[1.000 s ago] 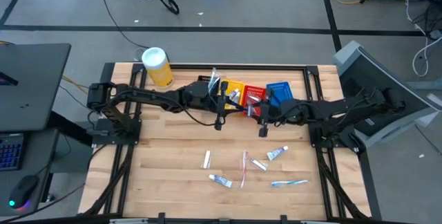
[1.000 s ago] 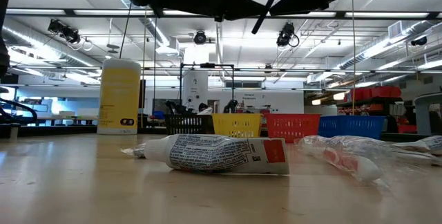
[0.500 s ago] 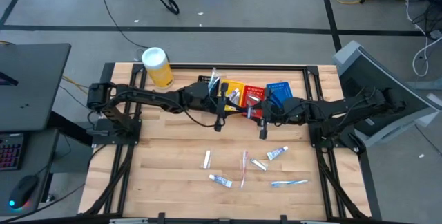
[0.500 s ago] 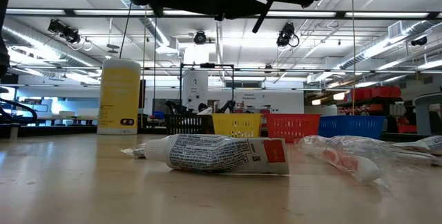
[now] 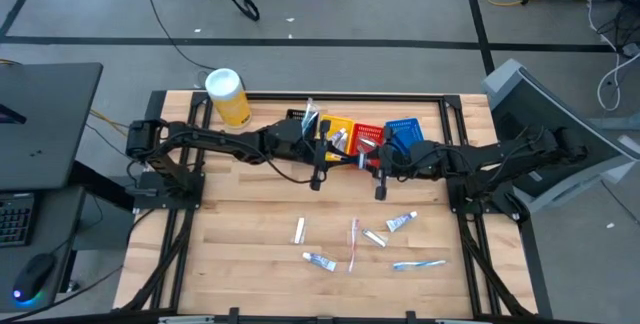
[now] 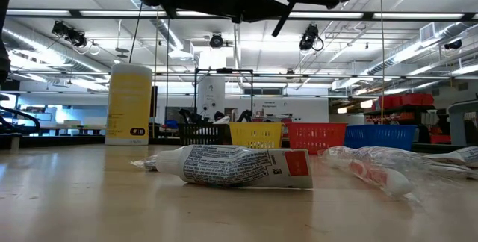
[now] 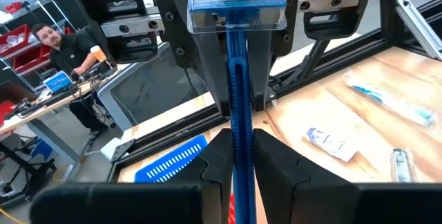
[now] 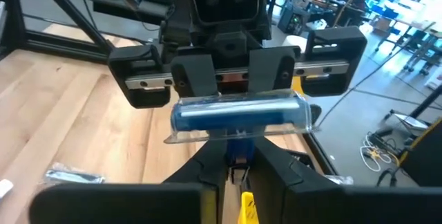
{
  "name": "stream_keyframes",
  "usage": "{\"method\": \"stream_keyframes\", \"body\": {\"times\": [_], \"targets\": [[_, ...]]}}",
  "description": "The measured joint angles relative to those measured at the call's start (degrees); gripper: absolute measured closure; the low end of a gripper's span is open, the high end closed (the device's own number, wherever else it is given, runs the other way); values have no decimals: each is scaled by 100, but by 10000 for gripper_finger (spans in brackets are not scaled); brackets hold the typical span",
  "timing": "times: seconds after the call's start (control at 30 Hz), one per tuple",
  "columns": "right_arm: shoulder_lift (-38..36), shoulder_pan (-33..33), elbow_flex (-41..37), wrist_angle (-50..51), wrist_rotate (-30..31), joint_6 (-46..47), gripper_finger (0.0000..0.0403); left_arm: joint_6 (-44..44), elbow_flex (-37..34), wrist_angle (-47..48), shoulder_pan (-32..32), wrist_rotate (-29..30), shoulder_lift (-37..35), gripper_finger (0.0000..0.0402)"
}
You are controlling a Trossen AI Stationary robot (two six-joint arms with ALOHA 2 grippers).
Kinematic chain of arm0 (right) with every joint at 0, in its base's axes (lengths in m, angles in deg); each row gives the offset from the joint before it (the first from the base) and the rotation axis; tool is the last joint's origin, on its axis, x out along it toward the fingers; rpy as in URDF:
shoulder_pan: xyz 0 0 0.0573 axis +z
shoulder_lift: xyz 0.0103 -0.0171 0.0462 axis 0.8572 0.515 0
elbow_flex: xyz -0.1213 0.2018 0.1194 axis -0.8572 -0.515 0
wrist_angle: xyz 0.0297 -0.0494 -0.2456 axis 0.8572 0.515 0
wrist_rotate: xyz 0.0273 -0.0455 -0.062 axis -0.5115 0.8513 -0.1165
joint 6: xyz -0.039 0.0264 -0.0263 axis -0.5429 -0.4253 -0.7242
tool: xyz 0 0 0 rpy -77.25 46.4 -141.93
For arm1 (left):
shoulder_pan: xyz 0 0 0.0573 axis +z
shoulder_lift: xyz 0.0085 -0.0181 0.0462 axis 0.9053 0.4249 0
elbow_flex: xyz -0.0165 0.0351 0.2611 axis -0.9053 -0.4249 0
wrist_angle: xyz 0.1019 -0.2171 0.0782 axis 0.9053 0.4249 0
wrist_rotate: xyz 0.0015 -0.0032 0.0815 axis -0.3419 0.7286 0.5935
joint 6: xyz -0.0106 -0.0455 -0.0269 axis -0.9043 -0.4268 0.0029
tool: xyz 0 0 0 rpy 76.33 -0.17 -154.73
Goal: Pick & Place Travel size toiletries
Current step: Put the blue razor into the blue bin
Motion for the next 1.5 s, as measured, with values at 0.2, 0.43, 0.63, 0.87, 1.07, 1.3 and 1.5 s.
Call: {"method": "stream_keyframes", "body": {"times": [0.2,0.43,0.63,0.87,1.07,1.3,1.5], "targets": [[2,0,0,202,162,56,354,-48,-1,9,4,17,-1,334],[7,20,0,540,604,233,362,-267,0,57,7,456,-2,333],[-102,97,0,1379,2037,808,364,-567,0,201,4,1182,-2,333],[-229,-91,-1,3823,4163,3386,365,-944,0,1054,4,1995,-2,334],[-212,-646,-359,4890,3985,5284,364,-1017,0,1720,4,2055,-2,334],[-210,-1314,-1311,3431,3383,5056,363,-991,0,1840,4,2057,-2,334],[-210,-1680,-1894,2581,3424,4840,357,-982,0,1862,4,2057,-2,334]]}}
